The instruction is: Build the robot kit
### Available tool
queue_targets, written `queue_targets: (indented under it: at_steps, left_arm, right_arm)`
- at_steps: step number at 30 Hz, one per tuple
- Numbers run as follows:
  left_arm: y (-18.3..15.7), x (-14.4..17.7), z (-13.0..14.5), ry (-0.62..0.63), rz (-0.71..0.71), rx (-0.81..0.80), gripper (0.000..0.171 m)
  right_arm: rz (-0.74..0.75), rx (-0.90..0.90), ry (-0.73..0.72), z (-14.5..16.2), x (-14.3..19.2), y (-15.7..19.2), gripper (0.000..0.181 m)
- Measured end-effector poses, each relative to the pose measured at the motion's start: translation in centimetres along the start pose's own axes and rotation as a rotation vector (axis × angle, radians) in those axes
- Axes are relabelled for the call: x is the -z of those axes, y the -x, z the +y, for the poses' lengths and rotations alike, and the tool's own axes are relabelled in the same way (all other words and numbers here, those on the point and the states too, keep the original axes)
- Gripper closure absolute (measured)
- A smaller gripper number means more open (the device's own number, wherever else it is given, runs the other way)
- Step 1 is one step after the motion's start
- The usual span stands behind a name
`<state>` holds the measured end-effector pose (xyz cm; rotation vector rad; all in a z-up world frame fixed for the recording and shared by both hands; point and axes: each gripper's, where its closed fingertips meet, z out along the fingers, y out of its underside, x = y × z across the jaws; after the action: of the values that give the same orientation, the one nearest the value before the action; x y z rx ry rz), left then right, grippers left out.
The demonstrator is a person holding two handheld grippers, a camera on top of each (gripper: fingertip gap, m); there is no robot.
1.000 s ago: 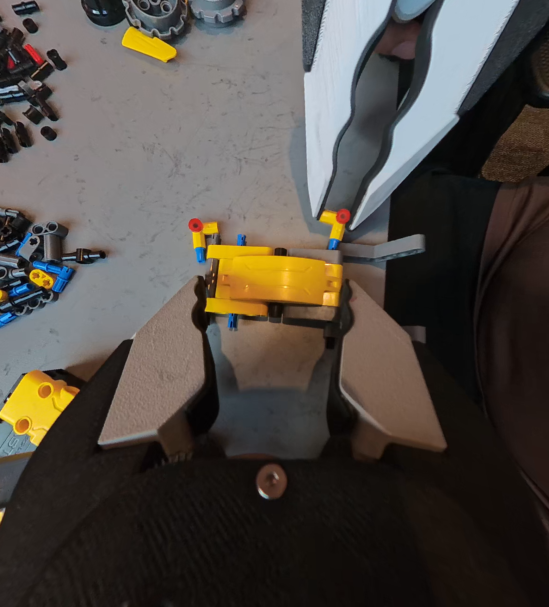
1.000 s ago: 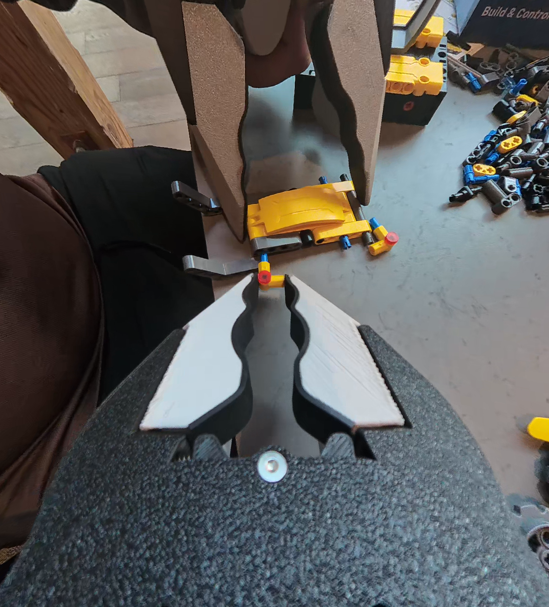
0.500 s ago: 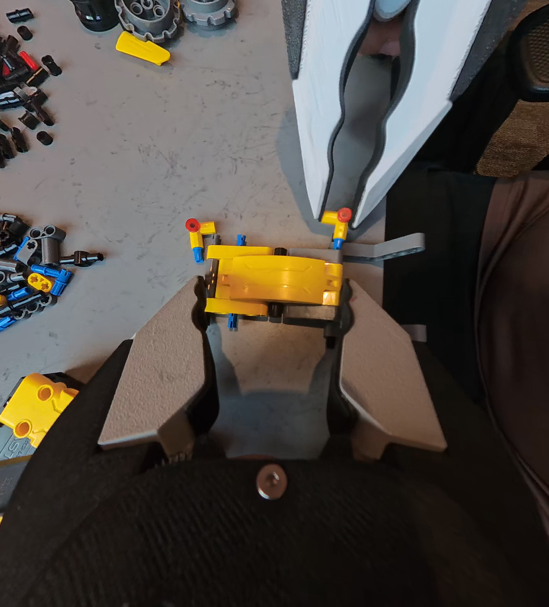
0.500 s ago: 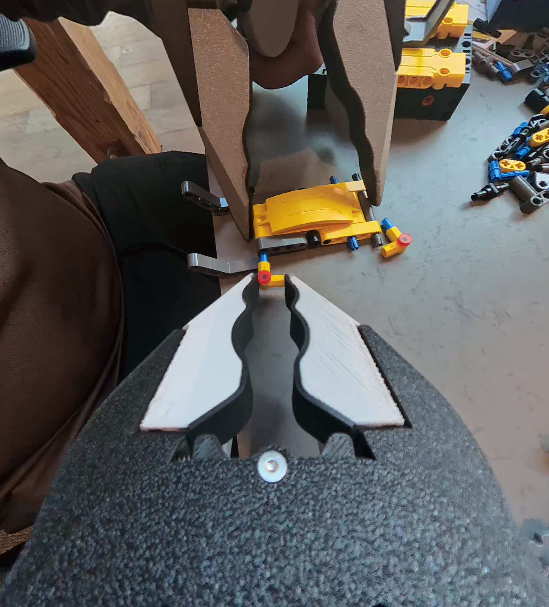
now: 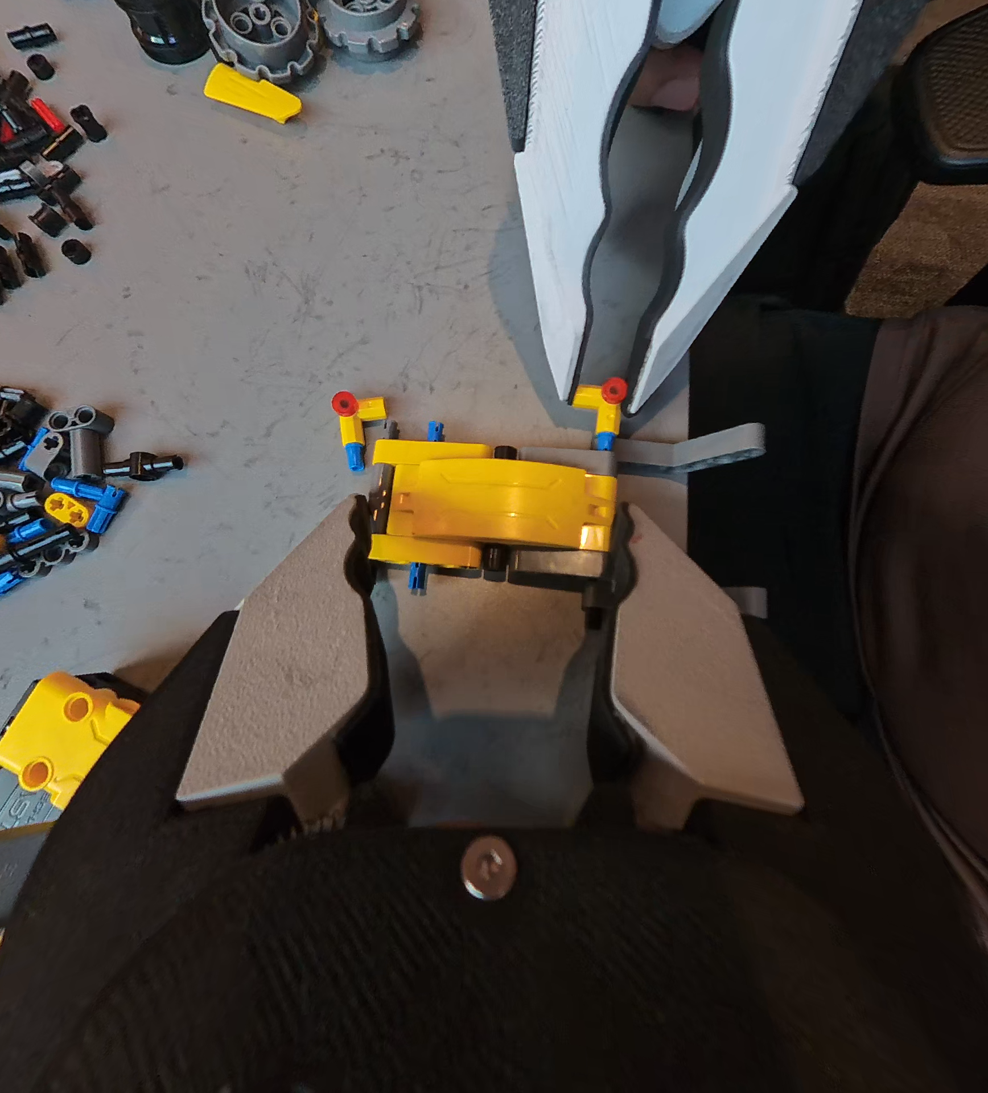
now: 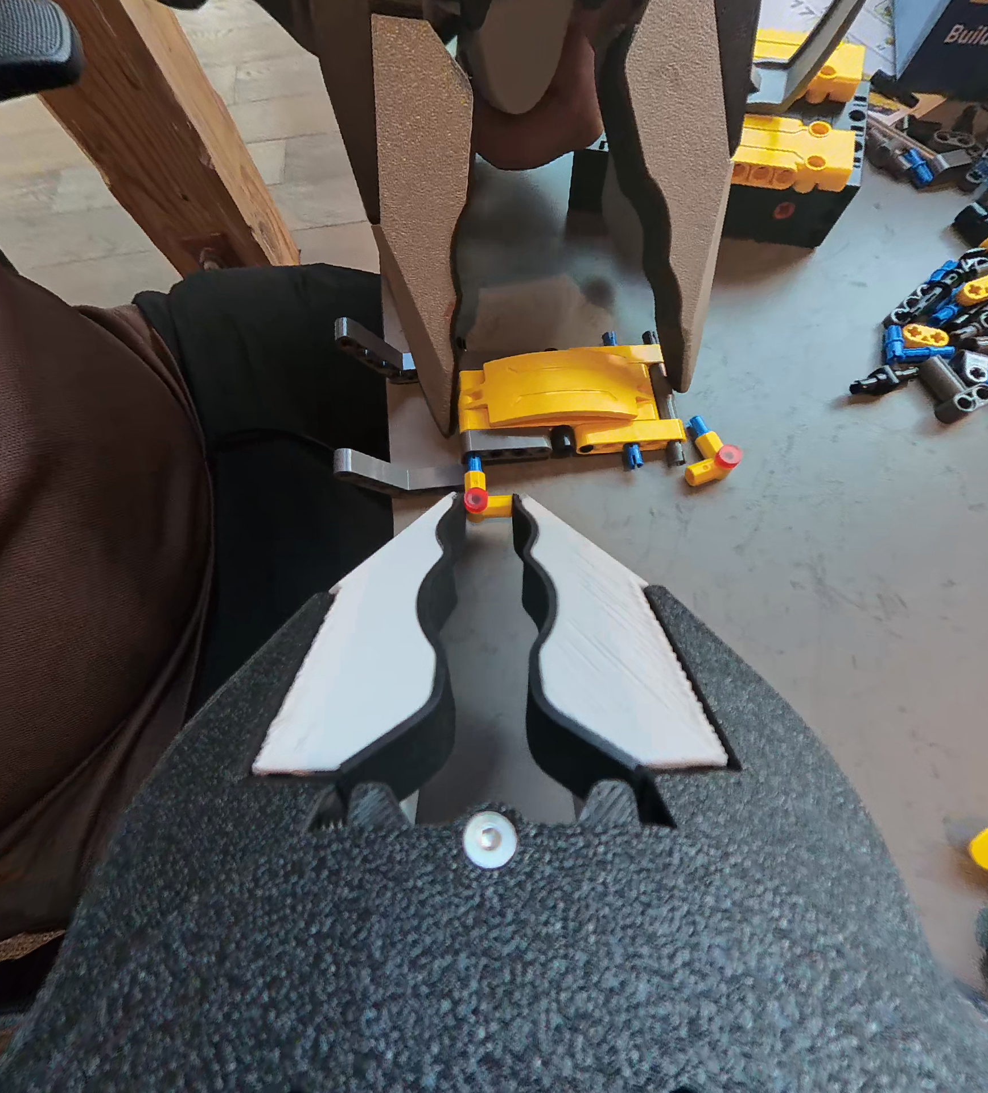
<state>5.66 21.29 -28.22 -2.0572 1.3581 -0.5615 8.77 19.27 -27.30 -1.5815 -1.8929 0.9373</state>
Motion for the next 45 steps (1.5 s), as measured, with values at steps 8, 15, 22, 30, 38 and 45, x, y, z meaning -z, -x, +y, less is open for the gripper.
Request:
queue_targets:
  at_steps: [8, 15, 22, 30, 38, 45]
  left_arm:
    - [0.0, -0.02, 0.0, 0.0, -0.002, -0.007, 0.092]
    - [0.02, -0.11, 0.02, 0.009, -0.025, -0.007, 0.091]
    - [0.04, -0.12, 0.05, -0.003, -0.048, 0.003, 0.091]
    - [0.07, -0.03, 0.13, -0.012, -0.074, 0.022, 0.091]
    - [0.07, 0.0, 0.15, -0.032, -0.077, 0.029, 0.091]
    - [0.06, 0.0, 0.16, -0.045, -0.076, 0.034, 0.091]
  right_arm:
    - [-0.034, 0.103, -0.009, -0.22, -0.01, -0.05, 0.166]
    - [-0.039, 0.104, -0.012, -0.29, -0.03, -0.09, 0.166]
    - [-0.009, -0.063, 0.001, -0.06, -0.2, 0.11, 0.167]
    - [-0.045, -0.286, -0.022, -0.07, -0.17, 0.33, 0.167]
    - [-0.095, -0.38, -0.057, -0.04, -0.36, 0.45, 0.167]
    - [0.042, -0.185, 0.007, -0.23, -0.67, 0.28, 0.167]
